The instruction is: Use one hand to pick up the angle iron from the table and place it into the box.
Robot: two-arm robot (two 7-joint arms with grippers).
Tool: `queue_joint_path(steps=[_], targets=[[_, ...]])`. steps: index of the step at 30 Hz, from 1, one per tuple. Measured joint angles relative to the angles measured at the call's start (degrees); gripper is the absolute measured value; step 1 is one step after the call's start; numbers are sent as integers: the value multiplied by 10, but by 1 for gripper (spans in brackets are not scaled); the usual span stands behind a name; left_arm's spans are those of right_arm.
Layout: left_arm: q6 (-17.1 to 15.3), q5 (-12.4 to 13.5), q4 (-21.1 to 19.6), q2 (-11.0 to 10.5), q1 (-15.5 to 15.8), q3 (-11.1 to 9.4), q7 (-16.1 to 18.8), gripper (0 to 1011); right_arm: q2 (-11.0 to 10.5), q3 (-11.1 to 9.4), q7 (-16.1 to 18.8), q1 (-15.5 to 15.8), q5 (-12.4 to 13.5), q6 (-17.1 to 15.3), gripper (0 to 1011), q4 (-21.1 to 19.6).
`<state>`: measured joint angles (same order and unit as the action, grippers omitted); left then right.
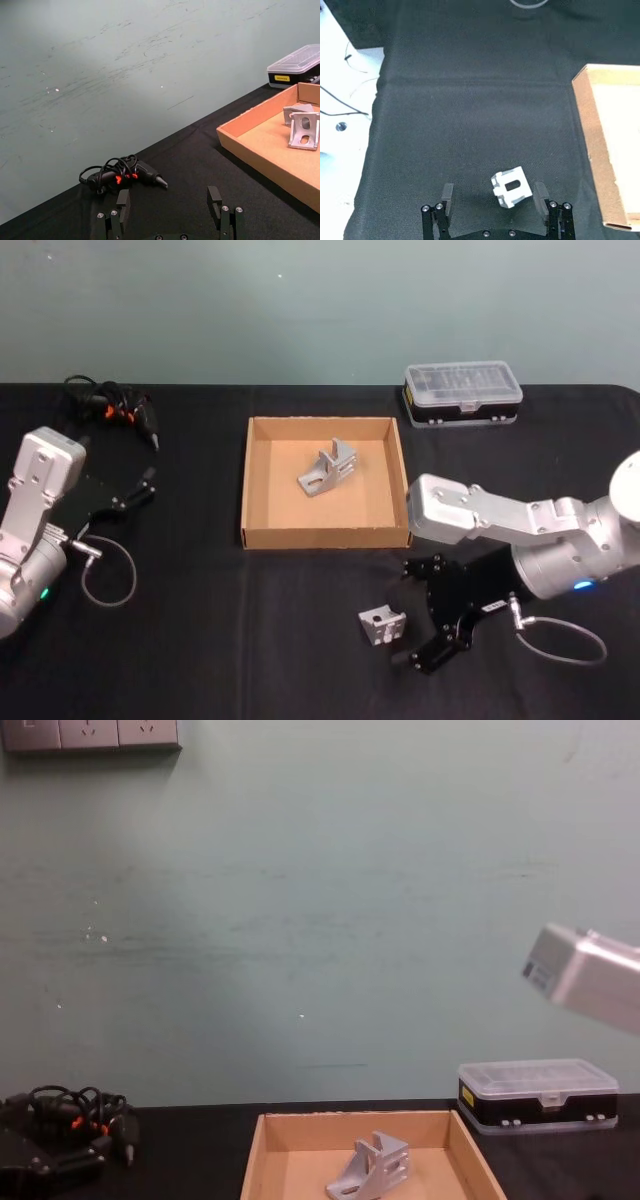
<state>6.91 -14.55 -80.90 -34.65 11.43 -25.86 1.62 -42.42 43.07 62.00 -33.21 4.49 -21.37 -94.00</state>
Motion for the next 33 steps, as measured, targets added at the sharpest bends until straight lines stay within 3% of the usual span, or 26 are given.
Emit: queue_joint_path(steps=[33], targets=[[0, 0, 0, 0, 0, 0, 0, 1011, 37, 67, -29, -52, 2, -25, 1004, 63]])
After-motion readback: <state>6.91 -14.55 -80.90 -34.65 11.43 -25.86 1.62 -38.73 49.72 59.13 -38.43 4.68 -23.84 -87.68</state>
